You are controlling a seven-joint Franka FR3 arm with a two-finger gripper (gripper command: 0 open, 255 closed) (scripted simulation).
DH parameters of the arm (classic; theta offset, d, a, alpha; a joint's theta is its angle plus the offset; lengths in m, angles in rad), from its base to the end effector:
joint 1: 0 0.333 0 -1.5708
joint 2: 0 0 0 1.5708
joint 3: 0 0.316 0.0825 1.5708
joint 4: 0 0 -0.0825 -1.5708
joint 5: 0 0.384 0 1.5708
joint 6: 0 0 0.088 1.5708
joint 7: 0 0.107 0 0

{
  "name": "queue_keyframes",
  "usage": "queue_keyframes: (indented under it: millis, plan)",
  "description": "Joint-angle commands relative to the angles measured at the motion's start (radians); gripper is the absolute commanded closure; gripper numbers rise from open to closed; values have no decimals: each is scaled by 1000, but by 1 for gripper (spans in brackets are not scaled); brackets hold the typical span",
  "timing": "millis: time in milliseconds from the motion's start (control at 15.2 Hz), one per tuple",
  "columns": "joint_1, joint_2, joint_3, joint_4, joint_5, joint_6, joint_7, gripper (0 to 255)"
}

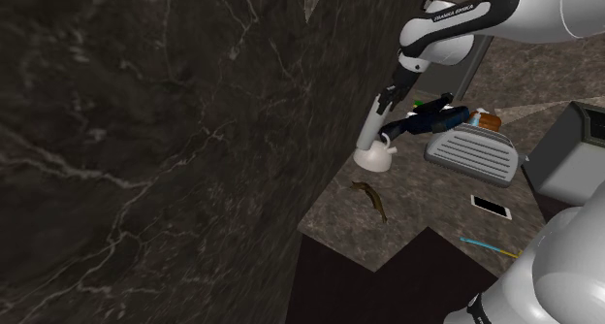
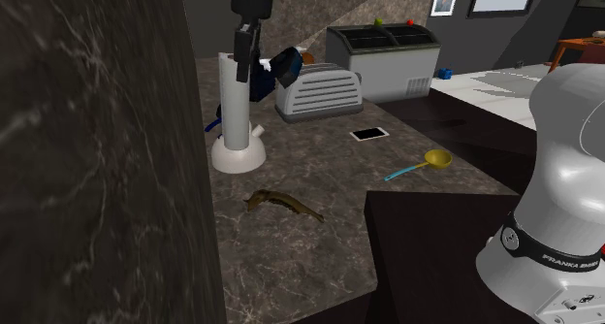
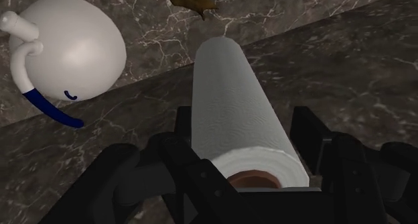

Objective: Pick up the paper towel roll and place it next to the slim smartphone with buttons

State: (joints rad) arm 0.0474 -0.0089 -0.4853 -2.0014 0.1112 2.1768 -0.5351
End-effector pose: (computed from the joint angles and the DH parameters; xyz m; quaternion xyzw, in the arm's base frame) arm 0.5179 -0.2385 0.4784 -0.9943 -0.0208 -0.1043 0.0019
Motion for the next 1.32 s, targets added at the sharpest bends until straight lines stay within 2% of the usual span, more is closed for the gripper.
queue_keyframes:
  millis: [0, 726, 1254]
  plan:
    - [0, -11, 1, 16, -8, -25, 7, 255]
    - [2, -34, 3, 138, -29, -167, 30, 255]
    - [-88, -19, -99, 162, 12, -199, -173, 255]
